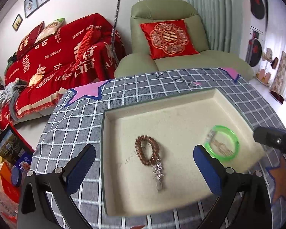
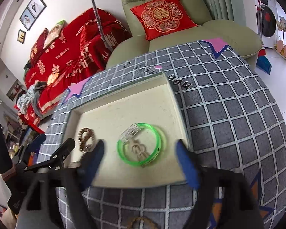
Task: Organize jewelry
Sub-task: 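Withdraw both tools from the tray toward the remaining jewelry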
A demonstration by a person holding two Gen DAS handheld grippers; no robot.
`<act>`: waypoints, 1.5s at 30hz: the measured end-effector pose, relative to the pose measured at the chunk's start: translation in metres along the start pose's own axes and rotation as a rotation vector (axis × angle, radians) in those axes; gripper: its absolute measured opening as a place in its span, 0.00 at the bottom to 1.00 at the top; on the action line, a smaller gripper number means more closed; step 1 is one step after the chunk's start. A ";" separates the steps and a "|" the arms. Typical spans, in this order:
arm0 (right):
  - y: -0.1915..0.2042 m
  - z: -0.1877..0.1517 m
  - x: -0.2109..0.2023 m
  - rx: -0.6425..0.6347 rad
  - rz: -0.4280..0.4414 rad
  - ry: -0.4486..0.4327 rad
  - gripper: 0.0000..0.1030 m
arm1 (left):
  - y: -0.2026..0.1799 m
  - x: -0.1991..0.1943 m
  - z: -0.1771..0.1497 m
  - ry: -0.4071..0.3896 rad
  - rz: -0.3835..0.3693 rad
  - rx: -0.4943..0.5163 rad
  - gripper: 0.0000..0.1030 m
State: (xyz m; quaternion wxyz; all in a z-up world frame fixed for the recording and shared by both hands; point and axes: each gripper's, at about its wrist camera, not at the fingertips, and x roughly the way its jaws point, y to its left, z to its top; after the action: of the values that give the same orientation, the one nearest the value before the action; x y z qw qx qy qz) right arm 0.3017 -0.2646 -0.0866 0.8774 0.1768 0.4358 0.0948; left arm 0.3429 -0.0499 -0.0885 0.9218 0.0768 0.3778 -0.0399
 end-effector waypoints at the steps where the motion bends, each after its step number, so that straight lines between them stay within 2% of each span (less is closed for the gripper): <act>1: 0.002 -0.002 -0.004 -0.005 0.004 0.001 0.81 | 0.000 -0.007 -0.004 -0.002 -0.004 0.007 1.00; 4: 0.007 -0.009 -0.018 -0.014 0.014 0.001 0.83 | 0.000 -0.030 -0.017 -0.011 -0.017 0.013 1.00; 7: 0.013 -0.018 -0.033 -0.022 0.023 -0.016 1.00 | 0.003 -0.053 -0.027 -0.012 -0.046 -0.009 1.00; 17: 0.033 -0.054 -0.095 -0.074 0.034 -0.079 1.00 | 0.011 -0.119 -0.069 -0.028 -0.062 -0.027 1.00; 21: 0.038 -0.071 -0.111 -0.078 0.042 -0.052 1.00 | 0.019 -0.140 -0.087 -0.039 -0.041 -0.053 1.00; 25: 0.045 -0.089 -0.129 -0.121 0.004 -0.056 1.00 | 0.024 -0.153 -0.108 -0.025 -0.034 -0.063 1.00; 34: 0.042 -0.132 -0.157 -0.126 -0.010 -0.048 1.00 | 0.030 -0.176 -0.156 0.024 -0.121 -0.084 1.00; 38: 0.041 -0.155 -0.154 -0.140 -0.027 -0.012 1.00 | 0.024 -0.173 -0.177 0.064 -0.129 -0.071 1.00; 42: 0.041 -0.174 -0.149 -0.157 -0.040 0.023 1.00 | 0.021 -0.170 -0.193 0.082 -0.091 -0.053 1.00; 45: 0.041 -0.190 -0.147 -0.182 -0.055 0.044 1.00 | 0.022 -0.168 -0.203 0.103 -0.113 -0.068 1.00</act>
State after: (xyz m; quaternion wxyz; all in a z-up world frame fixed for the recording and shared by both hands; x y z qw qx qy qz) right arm 0.0609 -0.2306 -0.0687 0.8823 0.0824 0.4493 0.1138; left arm 0.0860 0.0096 -0.1102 0.8996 0.0258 0.4295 -0.0750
